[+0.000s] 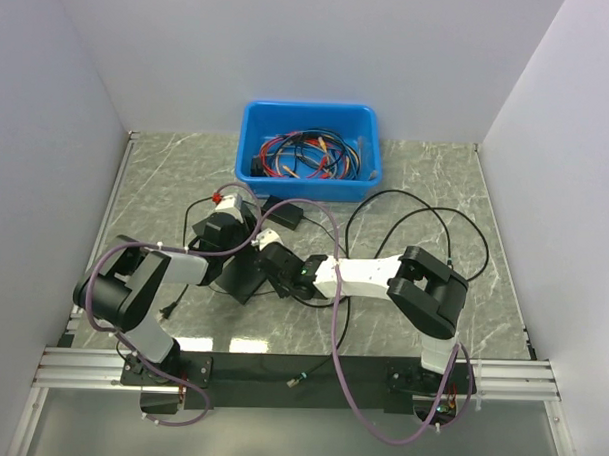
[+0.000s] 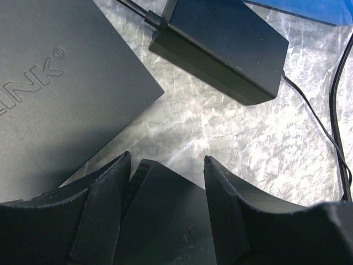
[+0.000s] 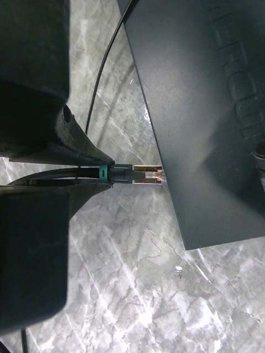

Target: Insert the plug into the switch port

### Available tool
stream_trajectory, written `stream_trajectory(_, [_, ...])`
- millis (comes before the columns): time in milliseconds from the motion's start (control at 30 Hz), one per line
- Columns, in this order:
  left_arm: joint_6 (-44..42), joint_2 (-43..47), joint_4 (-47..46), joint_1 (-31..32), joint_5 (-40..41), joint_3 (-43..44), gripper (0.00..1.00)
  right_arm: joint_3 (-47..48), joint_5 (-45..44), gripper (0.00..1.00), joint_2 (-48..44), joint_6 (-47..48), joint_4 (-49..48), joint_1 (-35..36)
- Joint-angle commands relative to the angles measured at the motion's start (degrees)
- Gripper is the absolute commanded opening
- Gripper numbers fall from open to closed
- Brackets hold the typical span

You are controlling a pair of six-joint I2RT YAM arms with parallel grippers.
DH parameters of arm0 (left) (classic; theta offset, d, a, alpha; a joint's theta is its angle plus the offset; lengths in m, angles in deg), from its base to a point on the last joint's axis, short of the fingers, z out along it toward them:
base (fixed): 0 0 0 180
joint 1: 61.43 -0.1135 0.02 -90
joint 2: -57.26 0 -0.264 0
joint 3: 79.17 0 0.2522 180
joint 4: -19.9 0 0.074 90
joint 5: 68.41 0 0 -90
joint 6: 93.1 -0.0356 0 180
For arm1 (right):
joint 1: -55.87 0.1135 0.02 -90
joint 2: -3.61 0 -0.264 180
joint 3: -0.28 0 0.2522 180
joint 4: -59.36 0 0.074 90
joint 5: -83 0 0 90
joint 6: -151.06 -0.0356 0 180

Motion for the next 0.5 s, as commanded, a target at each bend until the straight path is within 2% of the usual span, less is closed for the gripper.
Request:
stream_trajectory(0, [1.8,-2.8,4.6,2.3,-11.0,-2.2,0.6,0.0,1.0,0.0,-1.8,1.5,-16.5,1.1])
stream_trajectory(467, [2.2,-1.0,2.9,3.4,-14.2,-3.2,0.6,-2.6,2.1,0.0,-1.0,0.8,-20.9,0.2])
